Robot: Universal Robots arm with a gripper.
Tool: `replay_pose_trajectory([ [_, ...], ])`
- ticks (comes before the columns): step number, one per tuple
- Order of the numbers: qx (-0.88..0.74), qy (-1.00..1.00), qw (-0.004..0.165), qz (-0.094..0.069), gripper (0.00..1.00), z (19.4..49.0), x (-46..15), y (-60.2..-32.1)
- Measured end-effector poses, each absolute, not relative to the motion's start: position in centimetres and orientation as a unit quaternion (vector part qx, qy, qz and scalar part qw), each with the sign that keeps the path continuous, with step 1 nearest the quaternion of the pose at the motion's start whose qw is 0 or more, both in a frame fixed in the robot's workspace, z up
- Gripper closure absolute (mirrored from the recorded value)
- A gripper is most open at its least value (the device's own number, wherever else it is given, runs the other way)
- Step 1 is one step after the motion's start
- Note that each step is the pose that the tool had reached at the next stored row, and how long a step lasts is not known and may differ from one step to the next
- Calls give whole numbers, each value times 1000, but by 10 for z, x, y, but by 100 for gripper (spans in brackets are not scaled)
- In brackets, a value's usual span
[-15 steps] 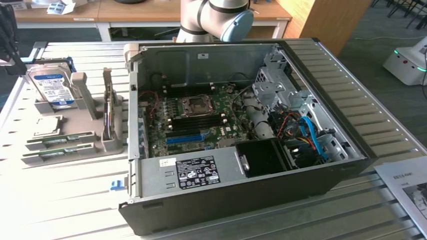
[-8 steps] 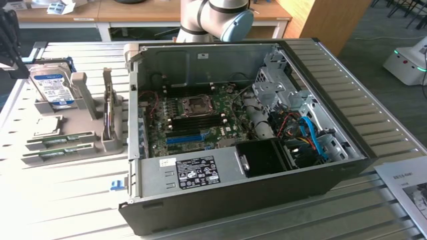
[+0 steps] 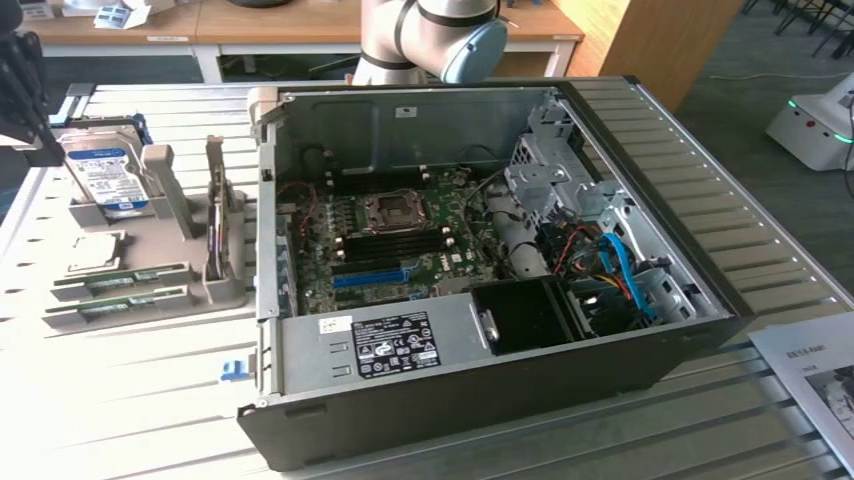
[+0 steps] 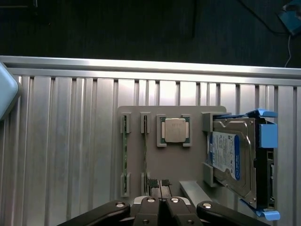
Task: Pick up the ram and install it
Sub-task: 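Pick up the ram and move it above insertion slot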
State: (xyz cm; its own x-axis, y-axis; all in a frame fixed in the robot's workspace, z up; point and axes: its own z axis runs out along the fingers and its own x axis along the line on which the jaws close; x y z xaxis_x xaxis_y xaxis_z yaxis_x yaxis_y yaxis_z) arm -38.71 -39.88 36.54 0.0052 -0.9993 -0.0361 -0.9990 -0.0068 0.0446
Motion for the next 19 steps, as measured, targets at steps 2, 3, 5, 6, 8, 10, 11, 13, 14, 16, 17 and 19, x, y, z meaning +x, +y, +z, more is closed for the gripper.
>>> replay_pose_trajectory([
  [2, 709, -705, 3, -29, 87, 363, -387, -399],
  [3, 709, -705, 3, -29, 87, 362, -387, -399],
  [5, 709, -705, 3, -29, 87, 360, -387, -399],
  [6, 709, -705, 3, -29, 87, 359, -387, -399],
  [8, 709, -705, 3, -29, 87, 358, -387, -399],
  [10, 709, -705, 3, -29, 87, 356, -387, -399],
  [11, 709, -705, 3, -29, 87, 355, -387, -399],
  [13, 709, -705, 3, -29, 87, 354, -387, -399],
  [14, 709, -705, 3, -29, 87, 354, -387, -399],
  [16, 709, -705, 3, -29, 87, 354, -387, -399],
  [17, 709, -705, 3, -29, 87, 354, -387, -399],
  [19, 709, -705, 3, -29, 87, 354, -387, -399],
])
